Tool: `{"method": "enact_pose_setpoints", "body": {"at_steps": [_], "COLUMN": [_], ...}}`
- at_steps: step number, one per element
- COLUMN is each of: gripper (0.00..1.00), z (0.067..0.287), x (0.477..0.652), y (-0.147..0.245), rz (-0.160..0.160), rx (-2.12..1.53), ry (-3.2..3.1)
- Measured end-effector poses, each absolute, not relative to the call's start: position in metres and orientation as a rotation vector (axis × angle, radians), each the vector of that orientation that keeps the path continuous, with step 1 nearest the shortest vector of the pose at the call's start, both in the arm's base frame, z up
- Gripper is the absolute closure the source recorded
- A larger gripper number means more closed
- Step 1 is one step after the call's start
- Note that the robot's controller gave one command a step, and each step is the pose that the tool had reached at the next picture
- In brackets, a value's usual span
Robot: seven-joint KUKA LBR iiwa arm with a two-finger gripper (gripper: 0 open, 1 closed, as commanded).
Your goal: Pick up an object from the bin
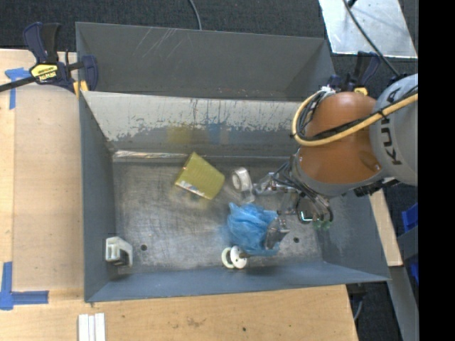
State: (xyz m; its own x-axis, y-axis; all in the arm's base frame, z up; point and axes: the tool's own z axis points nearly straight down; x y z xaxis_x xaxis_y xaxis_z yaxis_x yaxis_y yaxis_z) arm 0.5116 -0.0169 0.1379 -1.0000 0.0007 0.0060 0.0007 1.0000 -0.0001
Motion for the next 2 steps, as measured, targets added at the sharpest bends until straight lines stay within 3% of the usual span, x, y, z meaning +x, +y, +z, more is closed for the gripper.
{"method": "enact_pose_setpoints", "body": {"at_steps": [1, 2], "gripper": [0.0, 0.0], "z": [0.141, 0.142], "x": [0.514, 0.499], "y": [-0.017, 0.003], "rz": [0.001, 0.001], "rx": [0.0, -0.141], "ry": [-3.143, -3.14]}}
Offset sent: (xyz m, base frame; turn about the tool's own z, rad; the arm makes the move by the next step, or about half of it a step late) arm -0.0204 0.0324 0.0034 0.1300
